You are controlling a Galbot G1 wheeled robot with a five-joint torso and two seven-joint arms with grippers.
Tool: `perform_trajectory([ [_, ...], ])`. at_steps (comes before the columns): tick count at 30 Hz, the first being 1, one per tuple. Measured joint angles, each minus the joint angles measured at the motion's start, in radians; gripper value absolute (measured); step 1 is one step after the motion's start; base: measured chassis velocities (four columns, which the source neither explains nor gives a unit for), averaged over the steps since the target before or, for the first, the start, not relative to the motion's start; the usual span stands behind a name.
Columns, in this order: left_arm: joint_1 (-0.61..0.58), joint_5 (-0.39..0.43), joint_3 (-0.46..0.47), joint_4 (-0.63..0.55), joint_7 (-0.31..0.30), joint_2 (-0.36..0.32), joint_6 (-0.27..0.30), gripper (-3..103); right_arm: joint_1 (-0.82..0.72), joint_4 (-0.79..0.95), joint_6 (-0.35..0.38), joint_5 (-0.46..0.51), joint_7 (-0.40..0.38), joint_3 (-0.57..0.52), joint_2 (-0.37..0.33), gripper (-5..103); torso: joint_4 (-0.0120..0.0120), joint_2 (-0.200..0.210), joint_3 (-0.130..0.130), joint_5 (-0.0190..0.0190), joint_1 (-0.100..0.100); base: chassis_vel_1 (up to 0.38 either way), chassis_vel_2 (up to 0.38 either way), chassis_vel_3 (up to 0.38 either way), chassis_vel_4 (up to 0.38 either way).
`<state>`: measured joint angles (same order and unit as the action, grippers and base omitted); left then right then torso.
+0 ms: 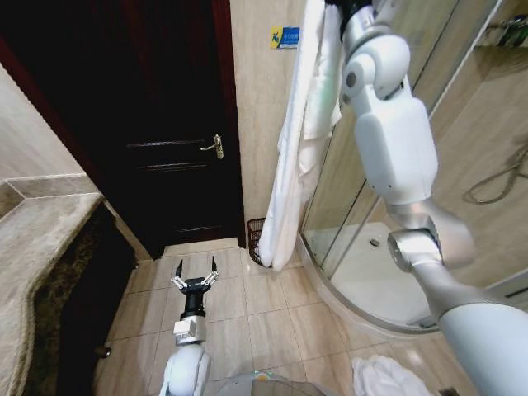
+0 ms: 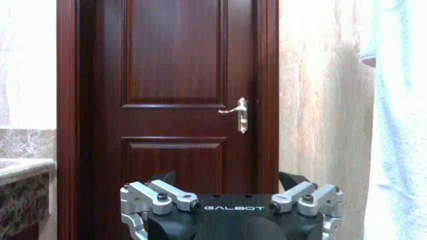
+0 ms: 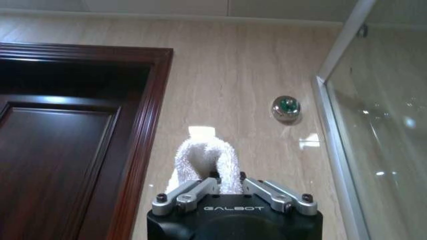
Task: Discard the used towel into the hamper.
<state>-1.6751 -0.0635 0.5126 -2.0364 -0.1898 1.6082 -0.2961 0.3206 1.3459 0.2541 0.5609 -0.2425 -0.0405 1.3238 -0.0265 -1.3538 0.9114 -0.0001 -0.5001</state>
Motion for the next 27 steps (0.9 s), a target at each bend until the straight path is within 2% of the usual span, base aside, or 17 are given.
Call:
perform_trajectory([
  [18,-0.007,0.024,0.014,0.007,0.009,-0.005,-0.029,100,0.096,-0.09,0.005,-0.029,-0.01,0.001,0.068,4,0.0,0.0,0.0,0.0,0.0,0.0,0.0,0.0,0.0],
  [27,-0.011,0.027,0.012,0.018,0.009,-0.003,-0.045,100,0.109,-0.096,0.004,-0.03,-0.005,0.007,0.056,4,0.0001,0.0,0.0,0.0002,0.0,0.0,0.0,0.0,0.0],
])
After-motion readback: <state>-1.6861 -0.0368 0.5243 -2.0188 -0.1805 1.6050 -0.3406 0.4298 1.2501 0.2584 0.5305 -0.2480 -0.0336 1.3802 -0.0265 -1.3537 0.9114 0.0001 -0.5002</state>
